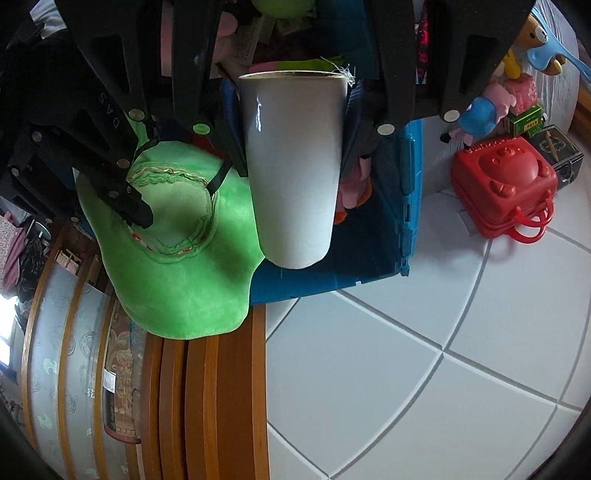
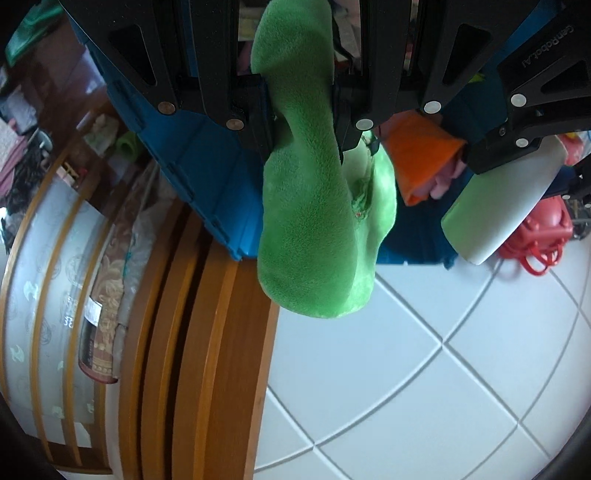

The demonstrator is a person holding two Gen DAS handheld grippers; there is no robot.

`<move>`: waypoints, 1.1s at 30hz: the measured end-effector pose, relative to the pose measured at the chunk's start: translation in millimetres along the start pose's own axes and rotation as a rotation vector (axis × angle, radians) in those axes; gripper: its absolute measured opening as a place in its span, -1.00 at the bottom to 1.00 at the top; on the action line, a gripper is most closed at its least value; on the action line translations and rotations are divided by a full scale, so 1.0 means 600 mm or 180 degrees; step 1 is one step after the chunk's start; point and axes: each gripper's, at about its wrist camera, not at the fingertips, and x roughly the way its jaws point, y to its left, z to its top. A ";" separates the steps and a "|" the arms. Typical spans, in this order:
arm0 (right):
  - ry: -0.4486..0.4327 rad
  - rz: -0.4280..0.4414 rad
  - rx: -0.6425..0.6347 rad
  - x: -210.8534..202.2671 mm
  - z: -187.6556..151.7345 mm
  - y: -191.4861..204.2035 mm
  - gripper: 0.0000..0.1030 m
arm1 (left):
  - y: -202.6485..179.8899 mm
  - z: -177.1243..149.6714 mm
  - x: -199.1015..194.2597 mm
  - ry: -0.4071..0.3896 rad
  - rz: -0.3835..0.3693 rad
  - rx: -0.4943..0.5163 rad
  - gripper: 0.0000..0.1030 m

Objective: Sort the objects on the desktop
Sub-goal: 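Carry the white roller and green hat into the blue crate and open both grippers, then move both grippers back over the remaining pile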

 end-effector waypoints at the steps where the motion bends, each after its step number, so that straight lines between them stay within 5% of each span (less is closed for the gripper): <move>1: 0.0030 -0.0016 -0.0012 0.005 -0.001 0.000 -0.55 | -0.004 -0.001 0.003 0.0057 0.0012 0.0026 -0.13; 4: 0.0091 -0.0040 -0.0017 0.008 -0.004 -0.001 -0.53 | -0.016 0.000 -0.003 0.0060 0.0094 0.0080 0.01; 6: 0.0111 -0.0064 -0.0006 0.009 -0.006 -0.004 -0.50 | -0.018 0.001 -0.007 0.0024 0.0212 0.0125 0.43; 9: 0.0178 -0.0086 -0.0019 0.016 -0.008 -0.005 -0.31 | -0.012 0.004 -0.014 -0.0026 0.0260 0.0119 0.55; 12: 0.0203 -0.0127 -0.0048 0.019 -0.009 -0.005 0.11 | -0.003 0.004 -0.017 -0.0029 0.0308 0.0093 0.55; 14: 0.0181 -0.0189 -0.0056 0.017 -0.010 -0.005 0.67 | 0.005 0.005 -0.021 -0.0039 0.0342 0.0060 0.55; 16: 0.0179 -0.0220 -0.0055 0.016 -0.009 -0.005 1.00 | 0.015 0.004 -0.027 -0.0064 0.0345 0.0022 0.55; 25: 0.0241 0.0058 -0.0134 0.007 -0.008 0.011 0.99 | 0.045 -0.018 -0.076 -0.0253 0.0487 0.0017 0.55; 33: 0.0084 0.0394 -0.0081 -0.087 -0.015 0.046 1.00 | 0.101 -0.057 -0.161 -0.0567 0.0592 -0.0113 0.62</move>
